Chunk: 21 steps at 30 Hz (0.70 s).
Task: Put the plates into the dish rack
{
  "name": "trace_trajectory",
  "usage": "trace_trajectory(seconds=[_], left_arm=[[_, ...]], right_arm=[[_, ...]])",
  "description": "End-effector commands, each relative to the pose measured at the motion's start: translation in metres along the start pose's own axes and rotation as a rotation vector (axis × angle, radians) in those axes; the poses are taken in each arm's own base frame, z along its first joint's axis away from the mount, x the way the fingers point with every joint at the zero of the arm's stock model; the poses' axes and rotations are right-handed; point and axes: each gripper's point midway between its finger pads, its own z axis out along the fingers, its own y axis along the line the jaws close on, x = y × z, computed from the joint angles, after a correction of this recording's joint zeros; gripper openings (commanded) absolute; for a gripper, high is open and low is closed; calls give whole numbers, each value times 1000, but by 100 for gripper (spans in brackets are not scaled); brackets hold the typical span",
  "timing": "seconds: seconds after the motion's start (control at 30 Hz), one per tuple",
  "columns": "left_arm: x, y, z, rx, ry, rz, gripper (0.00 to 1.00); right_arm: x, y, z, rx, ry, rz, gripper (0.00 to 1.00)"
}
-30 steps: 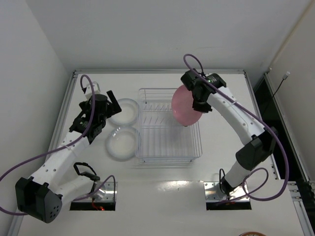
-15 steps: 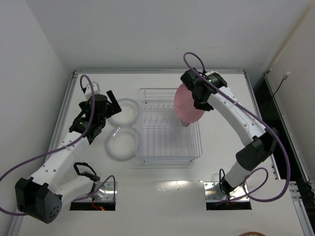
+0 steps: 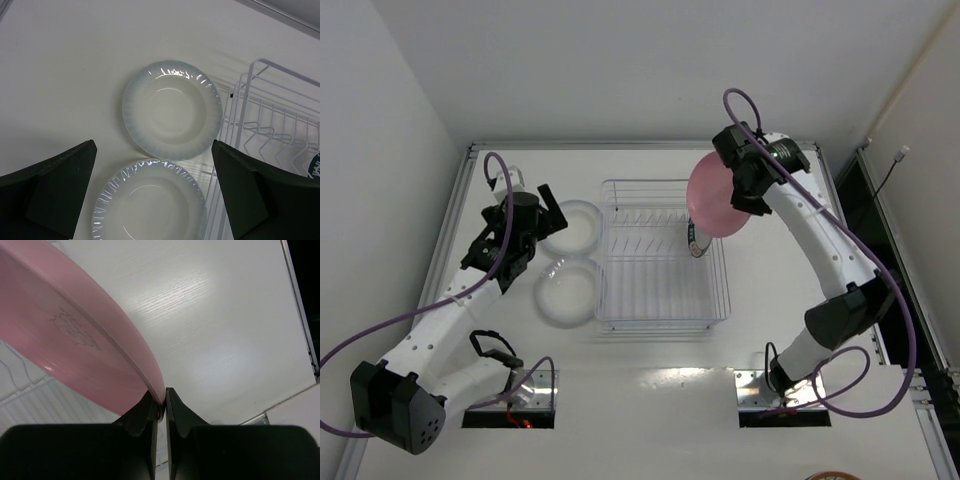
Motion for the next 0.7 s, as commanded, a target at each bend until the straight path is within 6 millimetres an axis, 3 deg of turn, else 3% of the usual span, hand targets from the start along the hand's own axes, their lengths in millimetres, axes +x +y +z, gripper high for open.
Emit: trace_trajectory(seconds=[0.0, 0.1, 0.3, 0.43, 0.67], left_arm=[[-9, -5, -6, 19, -32, -26, 100], [-9, -3, -9, 18, -31, -25, 100], [-7, -3, -13, 14, -29, -4, 100], [-6, -6, -14, 22, -27, 0, 100], [2, -8, -12, 29, -6, 13, 100]], right_arm=[[4, 7, -1, 7, 25, -28, 0], [4, 16, 3, -21, 62, 57, 0], [11, 49, -4, -142, 157, 38, 0], [17, 46, 0, -102, 149, 75, 0], [17, 59, -6, -103, 118, 89, 0]])
